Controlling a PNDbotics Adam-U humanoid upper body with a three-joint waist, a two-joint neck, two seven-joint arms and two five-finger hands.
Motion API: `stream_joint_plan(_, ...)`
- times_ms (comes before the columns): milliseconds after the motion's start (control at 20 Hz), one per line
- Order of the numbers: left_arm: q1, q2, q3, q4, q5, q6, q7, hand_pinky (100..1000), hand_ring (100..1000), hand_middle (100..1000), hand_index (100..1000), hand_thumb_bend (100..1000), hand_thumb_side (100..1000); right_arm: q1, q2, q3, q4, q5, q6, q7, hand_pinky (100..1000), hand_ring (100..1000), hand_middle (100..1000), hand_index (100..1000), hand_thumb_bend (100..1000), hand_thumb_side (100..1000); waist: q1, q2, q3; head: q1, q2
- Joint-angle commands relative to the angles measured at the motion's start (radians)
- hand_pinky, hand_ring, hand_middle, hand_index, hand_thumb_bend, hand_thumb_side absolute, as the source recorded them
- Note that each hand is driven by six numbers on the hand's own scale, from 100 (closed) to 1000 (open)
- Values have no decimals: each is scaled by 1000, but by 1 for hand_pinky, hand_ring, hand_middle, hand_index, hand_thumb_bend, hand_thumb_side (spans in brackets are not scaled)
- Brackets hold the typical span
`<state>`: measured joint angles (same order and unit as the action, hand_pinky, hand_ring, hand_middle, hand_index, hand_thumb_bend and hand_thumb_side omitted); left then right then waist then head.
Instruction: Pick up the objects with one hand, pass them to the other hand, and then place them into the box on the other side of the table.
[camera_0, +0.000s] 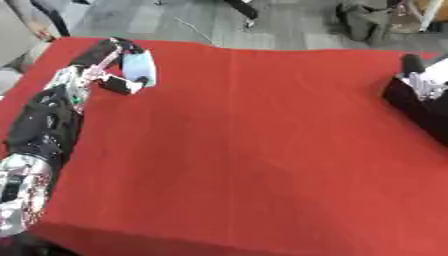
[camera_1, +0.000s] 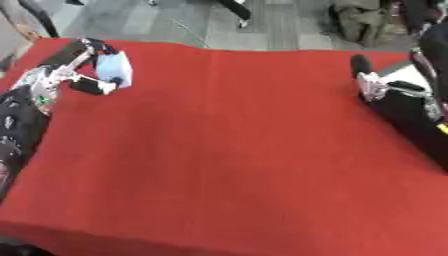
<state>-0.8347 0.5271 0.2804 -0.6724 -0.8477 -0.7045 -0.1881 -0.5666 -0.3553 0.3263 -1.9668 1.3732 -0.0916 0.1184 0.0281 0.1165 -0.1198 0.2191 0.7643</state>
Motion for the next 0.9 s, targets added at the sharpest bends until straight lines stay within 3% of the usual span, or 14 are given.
stream_joint_plan(50, 5, 5, -45, -96, 300, -47, -212, 655, 381, 359, 596, 100, 202, -31, 21, 44, 7, -52, -34, -23, 987, 931, 904, 1000, 398, 585, 2, -17, 5, -35, 6)
stream_joint_plan(150, 24, -22, -79, -158, 513, -12, -397, 660, 381, 359, 596, 100, 163, -44, 39, 66, 16, -65, -53, -33, 997, 947, 922, 1000, 422, 600, 3, -17, 9, -58, 6)
stream_joint_plan(200, 31, -35, -93, -188, 610, 19, -489, 661, 380, 357, 595, 100, 248, -51, 46, 75, 19, -67, -62, -34, 1000, 955, 929, 1000, 432, 604, 3, -17, 11, -67, 6)
stream_joint_plan(300, 44, -61, -121, -250, 773, 99, -648, 663, 380, 358, 595, 100, 281, -65, 58, 89, 23, -70, -77, -32, 1000, 961, 938, 1000, 444, 605, 3, -17, 15, -84, 6)
stream_joint_plan(350, 48, -72, -142, -280, 830, 139, -684, 664, 380, 358, 595, 100, 283, -71, 62, 96, 25, -72, -84, -32, 1000, 962, 939, 1000, 444, 605, 3, -17, 17, -91, 6)
stream_joint_plan(600, 63, -150, -249, -412, 976, 295, -718, 669, 384, 361, 597, 100, 333, -96, 94, 134, 40, -83, -117, -25, 1000, 963, 941, 1000, 448, 591, 4, -16, 26, -116, 6)
stream_joint_plan(900, 72, -212, -338, -542, 1077, 454, -719, 674, 390, 366, 602, 100, 361, -96, 118, 163, 74, -103, -131, -15, 995, 946, 935, 1000, 433, 583, 6, -16, 34, -123, 6)
